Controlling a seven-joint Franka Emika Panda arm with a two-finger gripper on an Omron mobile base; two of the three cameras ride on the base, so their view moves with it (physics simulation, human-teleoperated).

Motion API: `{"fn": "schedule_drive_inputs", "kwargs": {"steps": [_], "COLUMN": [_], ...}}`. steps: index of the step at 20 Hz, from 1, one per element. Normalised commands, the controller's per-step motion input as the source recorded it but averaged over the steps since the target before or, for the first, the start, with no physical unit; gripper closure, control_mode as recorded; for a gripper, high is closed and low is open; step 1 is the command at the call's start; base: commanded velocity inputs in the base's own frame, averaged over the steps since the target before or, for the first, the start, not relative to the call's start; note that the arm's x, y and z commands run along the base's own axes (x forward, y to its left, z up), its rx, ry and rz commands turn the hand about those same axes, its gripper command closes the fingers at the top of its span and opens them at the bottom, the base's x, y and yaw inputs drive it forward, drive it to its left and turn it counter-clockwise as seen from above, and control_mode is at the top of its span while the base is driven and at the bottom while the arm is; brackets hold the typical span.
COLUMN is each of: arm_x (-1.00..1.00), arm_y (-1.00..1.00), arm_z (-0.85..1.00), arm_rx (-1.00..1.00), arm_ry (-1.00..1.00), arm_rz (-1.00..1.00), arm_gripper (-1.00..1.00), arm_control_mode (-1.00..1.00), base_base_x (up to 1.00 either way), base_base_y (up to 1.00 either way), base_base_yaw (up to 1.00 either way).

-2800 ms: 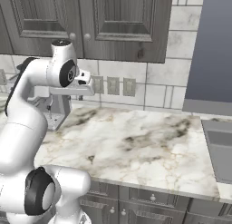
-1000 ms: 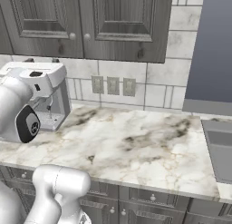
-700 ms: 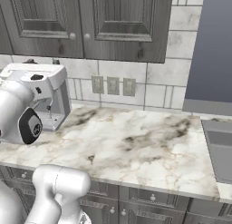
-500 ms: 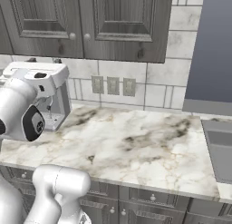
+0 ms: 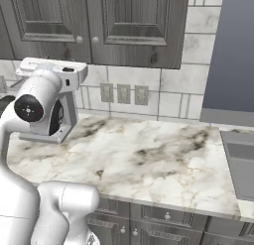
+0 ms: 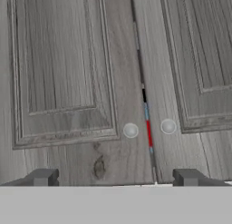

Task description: Get the candle and the liquor from the cabinet and move them to the dining counter.

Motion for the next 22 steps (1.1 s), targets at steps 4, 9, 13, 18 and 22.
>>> {"fn": "schedule_drive_inputs", "kwargs": {"steps": [4,9,13,18,22], "arm_x": [0.26,0.15,0.19,0.32,0.36], "arm_y": [0.00,0.00,0.00,0.00,0.00], "arm_z": [0.00,0.00,0.00,0.07,0.09], "arm_rx": [0.00,0.00,0.00,0.00,0.00], "arm_ry": [0.00,-0.13,-0.08,0.04,0.12], "arm_rz": [0.02,0.00,0.00,0.00,0.01], "arm_gripper": [-1.00,-1.00,-1.00,-1.00,-1.00], "arm_control_mode": [-1.00,-1.00,-1.00,-1.00,-1.00], "base_base_x": [0.00,0.00,0.00,0.00,0.00], "base_base_y": [0.00,0.00,0.00,0.00,0.00], "base_base_yaw": [0.00,0.00,0.00,0.00,0.00]}}
